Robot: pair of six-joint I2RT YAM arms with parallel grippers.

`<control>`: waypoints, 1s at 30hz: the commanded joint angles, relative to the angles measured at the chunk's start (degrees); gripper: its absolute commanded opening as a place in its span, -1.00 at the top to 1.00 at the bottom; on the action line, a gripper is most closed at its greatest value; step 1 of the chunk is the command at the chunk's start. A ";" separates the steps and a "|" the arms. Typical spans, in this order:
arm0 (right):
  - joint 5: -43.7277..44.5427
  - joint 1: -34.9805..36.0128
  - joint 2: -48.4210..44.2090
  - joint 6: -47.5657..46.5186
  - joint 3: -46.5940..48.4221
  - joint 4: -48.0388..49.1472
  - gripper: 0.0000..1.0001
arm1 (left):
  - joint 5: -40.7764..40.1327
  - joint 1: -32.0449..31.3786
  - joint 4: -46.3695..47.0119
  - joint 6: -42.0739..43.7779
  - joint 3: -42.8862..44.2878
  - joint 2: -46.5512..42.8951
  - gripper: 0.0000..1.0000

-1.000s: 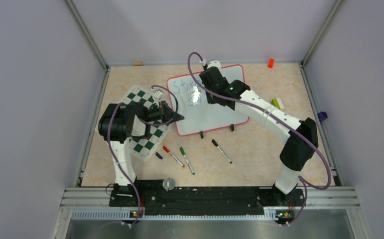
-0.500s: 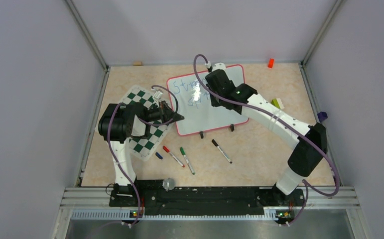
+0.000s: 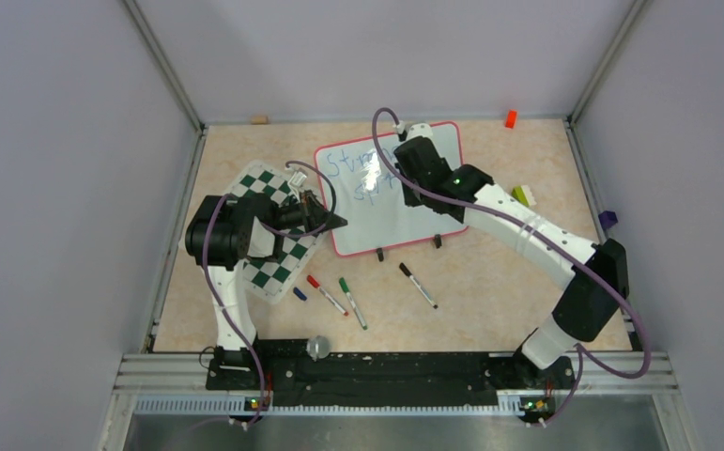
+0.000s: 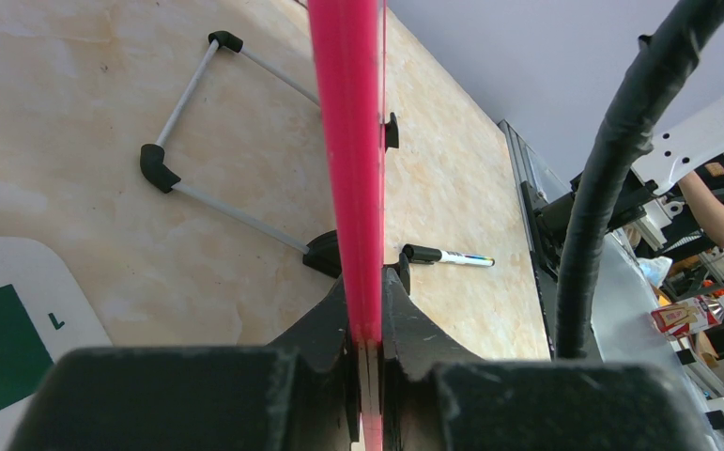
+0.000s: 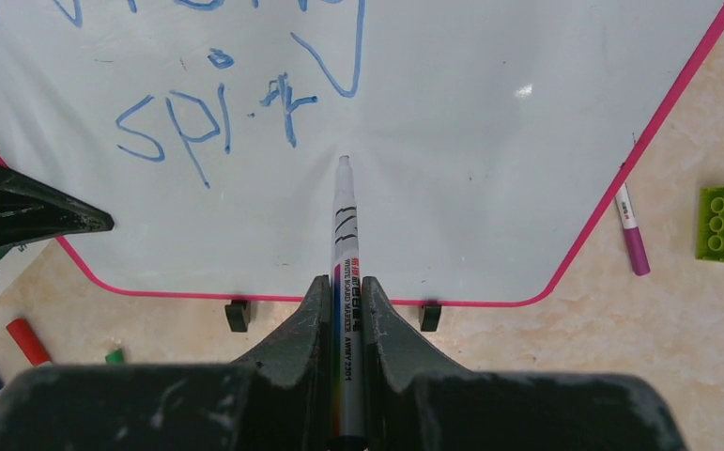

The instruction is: Write a sentence on the whiteboard

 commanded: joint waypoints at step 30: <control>0.64 -1.67 4.06 -0.86 7.41 3.73 1.00 | -3.89 1.77 5.79 4.34 -0.27 -0.75 1.00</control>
